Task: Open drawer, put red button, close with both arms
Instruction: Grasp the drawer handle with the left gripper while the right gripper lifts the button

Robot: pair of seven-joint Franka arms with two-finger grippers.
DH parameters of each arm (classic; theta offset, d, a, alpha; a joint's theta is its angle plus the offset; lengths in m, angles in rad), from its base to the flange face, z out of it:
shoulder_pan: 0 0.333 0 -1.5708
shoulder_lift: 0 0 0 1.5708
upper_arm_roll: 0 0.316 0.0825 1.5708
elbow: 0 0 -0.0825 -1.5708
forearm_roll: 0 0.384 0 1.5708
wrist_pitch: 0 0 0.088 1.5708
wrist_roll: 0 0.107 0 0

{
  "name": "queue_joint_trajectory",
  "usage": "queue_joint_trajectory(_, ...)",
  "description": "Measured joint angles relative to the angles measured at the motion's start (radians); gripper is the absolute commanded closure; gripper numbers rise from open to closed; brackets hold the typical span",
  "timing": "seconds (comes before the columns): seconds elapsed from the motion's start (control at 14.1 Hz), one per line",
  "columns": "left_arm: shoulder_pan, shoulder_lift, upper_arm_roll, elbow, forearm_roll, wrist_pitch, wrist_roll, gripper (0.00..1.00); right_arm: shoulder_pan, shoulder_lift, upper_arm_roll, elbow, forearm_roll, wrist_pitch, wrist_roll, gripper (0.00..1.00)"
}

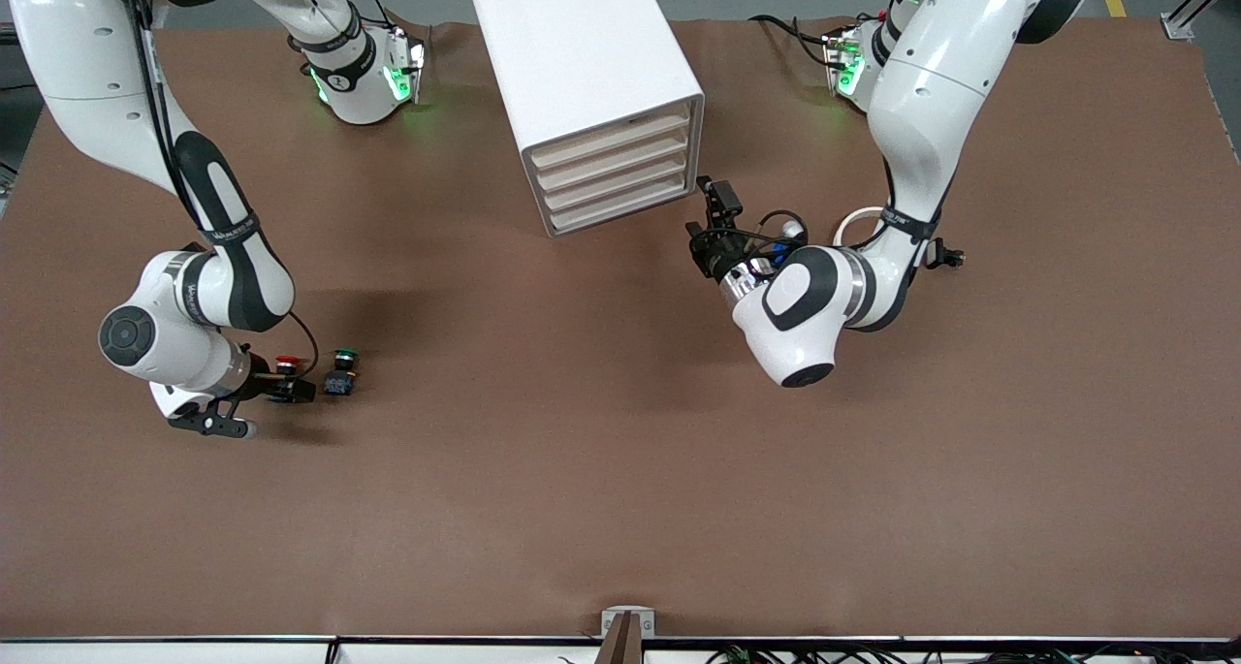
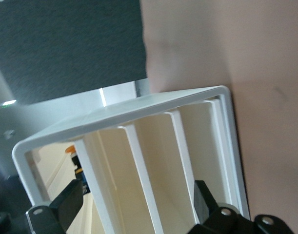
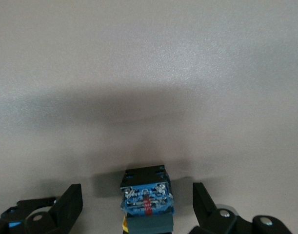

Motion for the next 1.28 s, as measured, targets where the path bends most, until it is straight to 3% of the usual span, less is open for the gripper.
queue_joint_trajectory(0.21, -0.013, 0.025, -0.001, 0.005, -0.056, -0.021, -0.062, 0.21, -0.001, 0.000, -0.001, -0.006, 0.000, 0.000, 0.000, 0.00)
queue_joint_trajectory(0.28, -0.022, 0.033, -0.001, 0.006, -0.062, -0.022, -0.066, 0.29, -0.002, 0.000, -0.002, -0.007, 0.000, 0.000, 0.000, 0.16)
queue_joint_trajectory(0.35, -0.031, 0.043, -0.001, 0.006, -0.063, -0.022, -0.069, 0.37, -0.003, 0.000, -0.002, -0.009, 0.000, 0.000, 0.000, 0.50)
queue_joint_trajectory(0.5, -0.040, 0.063, -0.001, 0.006, -0.064, -0.023, -0.069, 0.40, -0.004, 0.000, -0.002, -0.013, 0.000, 0.000, 0.000, 0.96)
queue_joint_trajectory(0.57, -0.043, 0.071, -0.002, 0.006, -0.064, -0.025, -0.069, 0.40, -0.004, -0.001, -0.002, -0.013, 0.000, 0.000, 0.000, 1.00)
queue_joint_trajectory(0.99, -0.082, 0.088, -0.003, -0.003, -0.064, -0.038, -0.073, 0.43, -0.007, -0.008, -0.005, -0.012, 0.036, -0.005, 0.005, 1.00)
queue_joint_trajectory(1.28, -0.111, 0.090, -0.004, -0.028, -0.068, -0.061, -0.073, 0.46, -0.004, -0.031, -0.002, 0.003, 0.046, -0.092, 0.010, 1.00)
